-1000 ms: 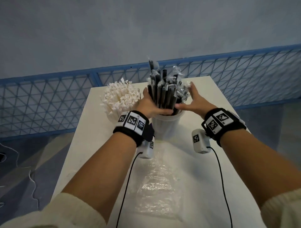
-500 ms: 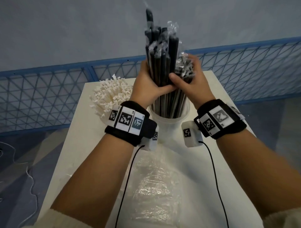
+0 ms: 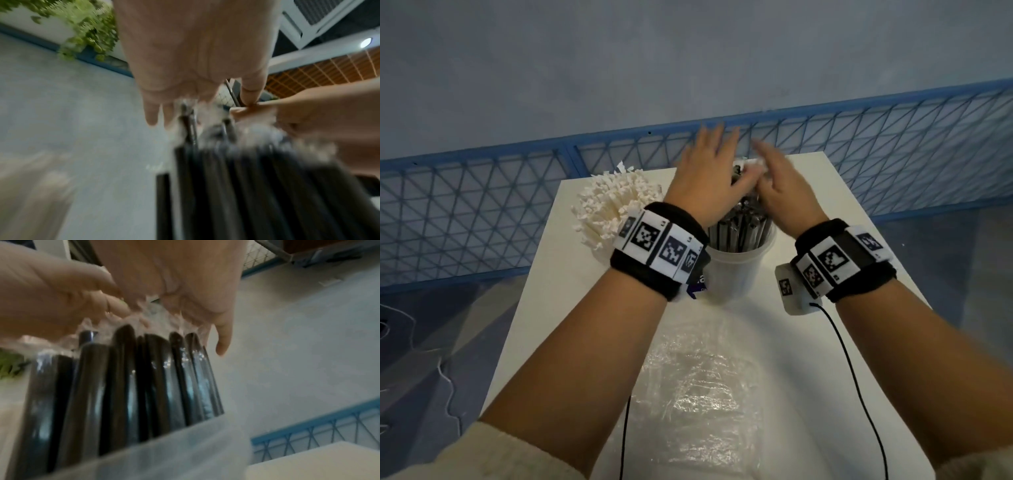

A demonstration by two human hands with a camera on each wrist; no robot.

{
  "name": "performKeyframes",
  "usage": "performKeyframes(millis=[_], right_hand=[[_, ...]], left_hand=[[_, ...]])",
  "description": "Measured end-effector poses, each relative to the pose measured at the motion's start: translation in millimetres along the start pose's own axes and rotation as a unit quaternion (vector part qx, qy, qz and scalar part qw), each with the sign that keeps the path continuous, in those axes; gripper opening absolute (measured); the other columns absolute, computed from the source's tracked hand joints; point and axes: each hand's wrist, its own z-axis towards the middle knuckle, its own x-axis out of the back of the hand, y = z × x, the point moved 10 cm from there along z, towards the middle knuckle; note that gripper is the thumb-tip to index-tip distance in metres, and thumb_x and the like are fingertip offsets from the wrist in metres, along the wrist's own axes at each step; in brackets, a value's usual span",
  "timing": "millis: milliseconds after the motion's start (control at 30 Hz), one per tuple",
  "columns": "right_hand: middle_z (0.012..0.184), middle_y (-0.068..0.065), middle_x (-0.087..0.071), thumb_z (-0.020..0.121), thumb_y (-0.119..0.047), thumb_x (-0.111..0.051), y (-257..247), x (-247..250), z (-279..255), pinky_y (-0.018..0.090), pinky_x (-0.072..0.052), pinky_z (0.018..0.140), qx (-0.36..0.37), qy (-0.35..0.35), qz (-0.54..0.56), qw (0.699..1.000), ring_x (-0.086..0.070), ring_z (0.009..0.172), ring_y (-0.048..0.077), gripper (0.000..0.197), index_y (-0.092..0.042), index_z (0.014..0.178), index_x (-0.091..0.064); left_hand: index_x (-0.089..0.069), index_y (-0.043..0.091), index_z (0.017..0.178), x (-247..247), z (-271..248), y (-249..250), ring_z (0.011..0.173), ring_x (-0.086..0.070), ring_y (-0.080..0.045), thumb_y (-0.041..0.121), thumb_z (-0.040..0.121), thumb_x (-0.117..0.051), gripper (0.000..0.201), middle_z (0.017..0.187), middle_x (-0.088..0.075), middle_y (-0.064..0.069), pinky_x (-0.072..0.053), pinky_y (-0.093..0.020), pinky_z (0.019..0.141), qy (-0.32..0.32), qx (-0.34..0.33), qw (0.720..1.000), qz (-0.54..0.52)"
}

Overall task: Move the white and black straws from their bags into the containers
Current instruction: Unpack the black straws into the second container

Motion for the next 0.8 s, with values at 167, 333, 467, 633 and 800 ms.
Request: performKeyframes(millis=[167,333,467,633,800], right_hand=[[0.158,0.005,-0.012,0.101,-0.027,-0.033,9.4,-4.4,-2.5,0.010,-0.012,0.103,-0.020,-0.033,-0.024,0.999,-0.016,0.144,0.016,0.048,-0.018,0.147,-0.021],[0.158,0.004,-0.009,0.101,-0.031,-0.028,8.8,-31.5,-10.3,0.025,0.000,0.118,0.007,-0.123,-0.063,0.990,-0.003,0.146,0.014,0.049,-0.018,0.147,-0.018],[0.158,0.004,-0.007,0.101,-0.027,-0.030,7.4,-27.9,-10.7,0.026,-0.005,0.117,0.009,-0.078,-0.057,0.995,-0.005,0.146,0.016,0.050,-0.016,0.148,-0.016],[0.156,-0.001,-0.021,0.099,-0.038,-0.033,-1.5,-18.9,-16.6,0.051,-0.022,0.113,-0.014,-0.037,-0.107,0.993,-0.023,0.143,0.018,0.050,-0.024,0.146,-0.023],[0.116,0.001,-0.057,0.091,-0.018,-0.048,-59.4,21.9,-88.3,0.036,-0.037,0.093,0.147,0.232,-0.030,0.961,-0.048,0.110,0.014,0.026,-0.012,0.115,-0.057]], left_hand=[[-0.007,0.017,0.152,-35.4,-7.7,-19.7,0.148,0.000,-0.022,0.055,0.096,-0.022,0.069,0.161,-0.003,-0.011,-0.002,-0.044,0.118,-0.074,0.042,0.996,-0.042],[-0.006,0.020,0.152,-41.6,-10.7,-28.3,0.147,0.011,-0.023,0.048,0.099,-0.025,0.063,0.161,0.007,-0.007,-0.001,-0.046,0.120,-0.073,0.032,0.994,-0.078],[-0.006,0.015,0.152,-50.5,-10.0,-40.6,0.148,0.001,-0.022,0.049,0.098,-0.026,0.067,0.161,0.000,-0.007,-0.004,-0.039,0.121,-0.070,0.057,0.988,-0.127],[-0.017,0.015,0.150,-8.4,-24.0,-27.3,0.141,-0.029,-0.027,0.045,0.098,-0.035,0.063,0.155,-0.025,-0.010,-0.025,-0.034,0.115,0.043,0.034,0.983,-0.176],[-0.055,0.010,0.095,46.3,-109.9,-32.9,0.077,-0.054,-0.012,0.021,0.093,-0.052,0.012,0.086,-0.058,-0.001,-0.044,-0.019,0.068,0.222,-0.015,0.962,-0.160]])
